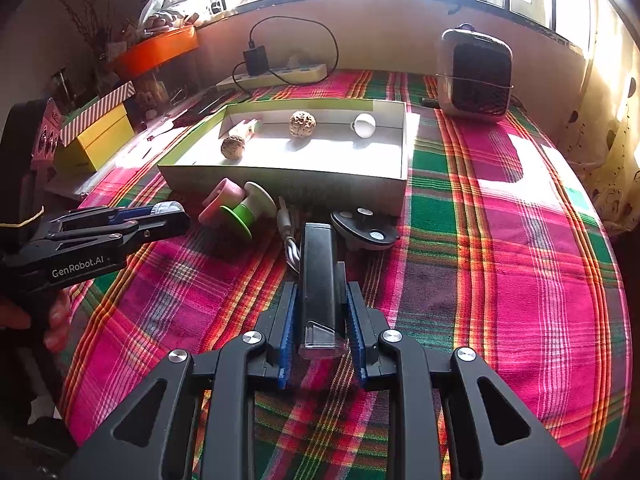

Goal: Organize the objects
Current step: 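Carry the black item and white container over the white box with both tools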

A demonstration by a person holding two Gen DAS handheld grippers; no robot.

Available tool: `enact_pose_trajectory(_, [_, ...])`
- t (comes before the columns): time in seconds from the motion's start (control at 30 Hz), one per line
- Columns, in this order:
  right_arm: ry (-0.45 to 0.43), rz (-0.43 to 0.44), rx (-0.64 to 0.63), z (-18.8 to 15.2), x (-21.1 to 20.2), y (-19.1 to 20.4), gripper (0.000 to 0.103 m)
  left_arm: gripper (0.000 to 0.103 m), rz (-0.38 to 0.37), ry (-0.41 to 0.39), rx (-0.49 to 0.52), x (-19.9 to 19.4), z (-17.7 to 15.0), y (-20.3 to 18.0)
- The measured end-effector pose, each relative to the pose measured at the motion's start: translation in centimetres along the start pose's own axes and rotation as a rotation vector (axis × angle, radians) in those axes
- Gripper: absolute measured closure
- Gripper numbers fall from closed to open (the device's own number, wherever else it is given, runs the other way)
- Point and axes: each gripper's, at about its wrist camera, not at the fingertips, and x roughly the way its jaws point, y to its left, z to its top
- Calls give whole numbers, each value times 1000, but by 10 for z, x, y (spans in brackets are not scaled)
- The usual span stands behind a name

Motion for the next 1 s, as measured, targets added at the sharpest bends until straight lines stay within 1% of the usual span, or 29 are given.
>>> enact_pose_trajectory(0.13, [-23,12,-13,7,-7,3,78,77,2,-26,7,-8,8,2])
enact_pose_trajectory(0.3, [-42,3,-34,18,-10,6,78,77,4,-33,1,-10,17,6])
enact_pose_trajectory(0.57, [-91,0,-15,45,-14,1,78,77,15,-61,9,-18,39,10])
enact_pose_trajectory(0.63, [-104,-16,-23,55,-16,1,78,77,9,-67,-1,-20,44,14])
enact_pose_trajectory(0.8, [-131,-50,-34,78,-15,-1,78,77,33,-72,-12,-17,56,22])
enact_pose_trajectory(0.9, [-127,-80,-27,92,-7,-6,78,77,43,-71,-7,-11,61,24])
enact_pose_trajectory(1.0, [-107,-106,7,104,6,-16,78,77,52,-59,-15,-1,64,28])
